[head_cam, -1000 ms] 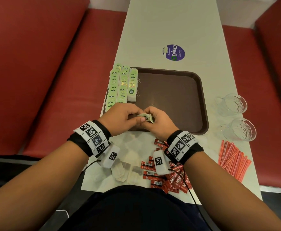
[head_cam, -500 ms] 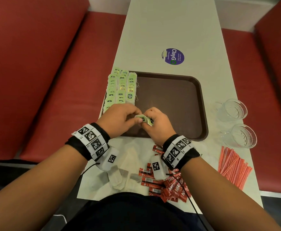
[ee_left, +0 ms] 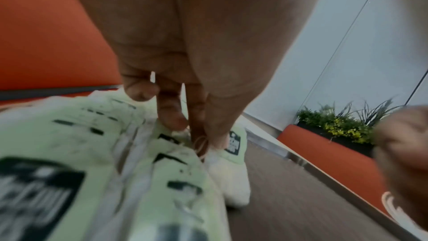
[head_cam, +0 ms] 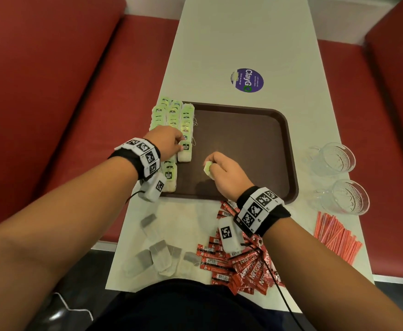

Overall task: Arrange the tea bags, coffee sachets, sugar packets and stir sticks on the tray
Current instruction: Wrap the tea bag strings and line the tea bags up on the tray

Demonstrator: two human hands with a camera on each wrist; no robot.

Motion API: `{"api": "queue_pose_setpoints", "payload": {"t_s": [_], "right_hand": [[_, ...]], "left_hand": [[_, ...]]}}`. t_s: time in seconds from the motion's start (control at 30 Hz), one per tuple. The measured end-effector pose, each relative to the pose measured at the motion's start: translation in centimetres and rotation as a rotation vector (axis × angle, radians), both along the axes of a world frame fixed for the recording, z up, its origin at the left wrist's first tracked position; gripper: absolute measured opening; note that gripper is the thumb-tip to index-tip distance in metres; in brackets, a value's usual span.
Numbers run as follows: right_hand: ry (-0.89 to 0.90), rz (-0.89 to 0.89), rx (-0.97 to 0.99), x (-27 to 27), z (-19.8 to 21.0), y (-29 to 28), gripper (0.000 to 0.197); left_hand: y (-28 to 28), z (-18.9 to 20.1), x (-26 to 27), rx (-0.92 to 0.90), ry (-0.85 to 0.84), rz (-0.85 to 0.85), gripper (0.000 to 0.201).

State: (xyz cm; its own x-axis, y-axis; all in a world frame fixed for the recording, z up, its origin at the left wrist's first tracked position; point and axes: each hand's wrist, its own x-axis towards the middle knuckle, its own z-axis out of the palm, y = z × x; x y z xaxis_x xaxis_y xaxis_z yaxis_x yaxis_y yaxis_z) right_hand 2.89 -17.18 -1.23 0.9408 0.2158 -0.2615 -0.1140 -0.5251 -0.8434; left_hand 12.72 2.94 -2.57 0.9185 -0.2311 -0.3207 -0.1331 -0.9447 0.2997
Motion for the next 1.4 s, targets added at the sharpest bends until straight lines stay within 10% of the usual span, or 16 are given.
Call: {"api": "queue_pose_setpoints", "payload": {"t_s": [0.57, 0.83, 0.97, 1.2, 1.4], "right_hand": [[-0.107, -0.07, -0.043, 0.4, -0.9, -0.9, 0.009], [-0.141, -0.111, -0.037, 1.0, -1.1, -1.2, 0.015], [-0.153, -0.106, 0.001, 1.2, -1.1, -0.9, 0.025], [-0.072, -0.037, -0.109, -0.1, -1.4, -0.7, 0.046], [0.017, 0.273, -0.24, -2.9, -2.1, -1.5, 0.028]], "left_hand": [[-2.2, -0.6, 0.4, 0.107, -0.077, 0.081, 0.038], [-2.3, 3.1, -3.4, -0.559, -0.038, -0.095, 0.02], [-1.8, 3.0, -4.4, -0.497, -0.058, -0.24, 0.007], [-0.6, 1.4, -3.3, -0.471, -0.017, 0.025, 0.007], [-0.1, -1.0, -1.2, -0.193, -0.01, 0.086, 0.01]]}}
